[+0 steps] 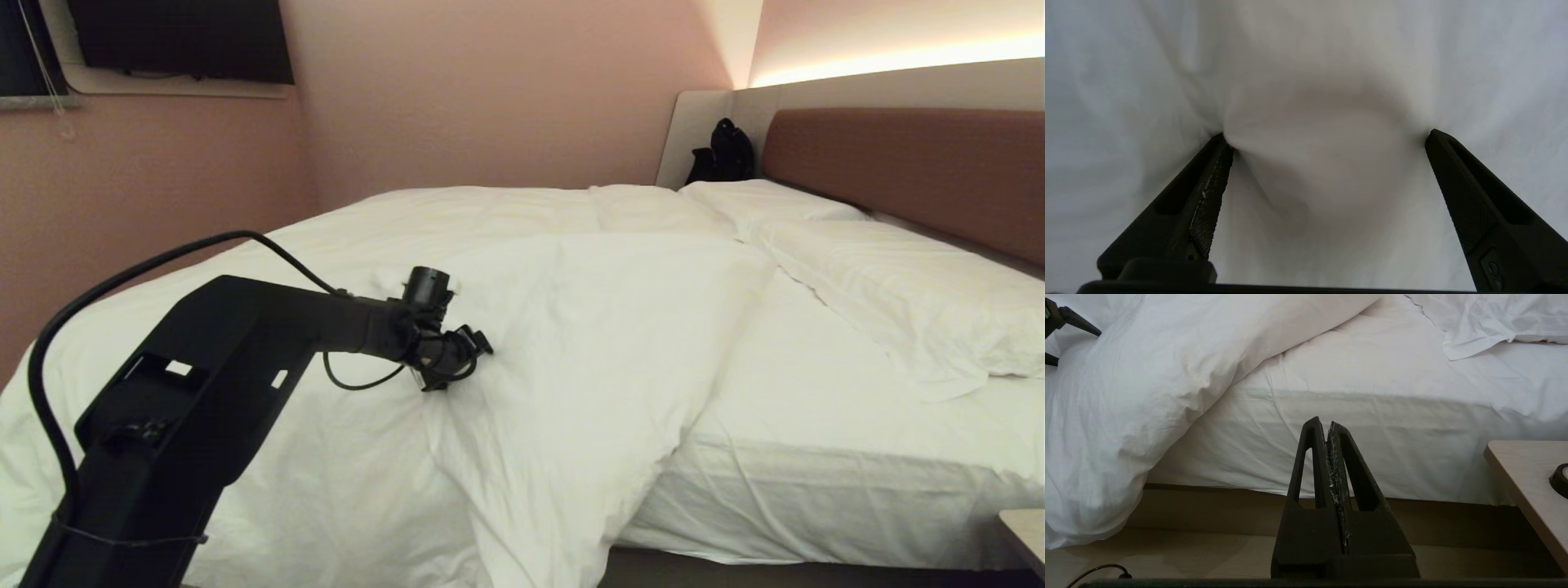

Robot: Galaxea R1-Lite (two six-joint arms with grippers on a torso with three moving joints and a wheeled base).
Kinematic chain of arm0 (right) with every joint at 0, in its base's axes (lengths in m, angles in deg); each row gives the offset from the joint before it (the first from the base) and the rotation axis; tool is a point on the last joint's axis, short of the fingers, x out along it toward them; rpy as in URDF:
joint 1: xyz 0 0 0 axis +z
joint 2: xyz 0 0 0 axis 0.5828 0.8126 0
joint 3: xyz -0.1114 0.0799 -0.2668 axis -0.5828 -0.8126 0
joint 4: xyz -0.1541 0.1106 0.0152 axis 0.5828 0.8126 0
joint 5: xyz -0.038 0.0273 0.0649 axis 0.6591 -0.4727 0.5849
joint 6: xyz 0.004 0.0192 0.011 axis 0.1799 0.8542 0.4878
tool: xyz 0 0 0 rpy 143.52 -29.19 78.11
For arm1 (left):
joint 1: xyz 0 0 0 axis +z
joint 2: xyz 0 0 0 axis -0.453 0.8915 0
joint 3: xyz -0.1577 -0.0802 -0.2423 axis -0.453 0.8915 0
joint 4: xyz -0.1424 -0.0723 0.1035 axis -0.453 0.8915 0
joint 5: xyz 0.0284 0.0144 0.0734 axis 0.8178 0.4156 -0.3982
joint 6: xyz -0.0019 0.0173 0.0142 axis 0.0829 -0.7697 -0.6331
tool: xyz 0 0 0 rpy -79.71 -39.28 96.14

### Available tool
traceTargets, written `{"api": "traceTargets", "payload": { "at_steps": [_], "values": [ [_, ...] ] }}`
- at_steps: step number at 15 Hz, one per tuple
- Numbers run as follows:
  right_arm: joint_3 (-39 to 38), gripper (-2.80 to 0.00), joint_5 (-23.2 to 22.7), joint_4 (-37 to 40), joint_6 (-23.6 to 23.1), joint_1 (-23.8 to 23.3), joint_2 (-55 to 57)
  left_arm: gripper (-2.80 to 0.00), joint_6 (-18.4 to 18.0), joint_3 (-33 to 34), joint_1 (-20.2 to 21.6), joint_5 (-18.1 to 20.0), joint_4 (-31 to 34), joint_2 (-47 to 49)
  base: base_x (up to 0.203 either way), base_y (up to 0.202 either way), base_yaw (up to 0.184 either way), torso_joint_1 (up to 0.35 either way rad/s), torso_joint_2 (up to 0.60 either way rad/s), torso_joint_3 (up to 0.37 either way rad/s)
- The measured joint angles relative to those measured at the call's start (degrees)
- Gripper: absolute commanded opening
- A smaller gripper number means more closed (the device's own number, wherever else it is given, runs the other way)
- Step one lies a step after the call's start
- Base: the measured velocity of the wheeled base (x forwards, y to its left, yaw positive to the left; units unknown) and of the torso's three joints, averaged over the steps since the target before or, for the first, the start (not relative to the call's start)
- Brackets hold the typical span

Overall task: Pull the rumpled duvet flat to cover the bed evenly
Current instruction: Flatten the corners of the folded blanket

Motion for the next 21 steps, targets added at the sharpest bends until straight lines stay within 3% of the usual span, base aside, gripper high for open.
{"api": "traceTargets", "payload": {
  "at_steps": [5, 6, 17, 21],
  "values": [
    [0.00, -2.80, -0.02, 0.05, 0.02, 0.00, 0.00, -0.10, 0.00, -2.38, -1.57, -0.29, 0.39, 2.07, 0.000, 0.000, 0.000, 0.000, 0.00, 0.000],
    [0.00, -2.80, 0.01, 0.02, 0.01, 0.00, 0.00, -2.80, 0.01, -2.43, -1.69, -0.28, 0.42, 2.15, 0.000, 0.000, 0.000, 0.000, 0.00, 0.000],
    [0.00, -2.80, 0.00, 0.02, 0.01, 0.00, 0.00, -2.80, 0.05, -3.72, -2.18, 0.13, 2.18, 2.49, 0.000, 0.000, 0.000, 0.000, 0.00, 0.000],
    [0.00, -2.80, 0.00, 0.02, 0.00, 0.00, 0.00, -2.80, 0.72, -2.37, -4.23, 0.12, 5.20, -0.71, 0.000, 0.000, 0.000, 0.000, 0.00, 0.000]
  ]
}}
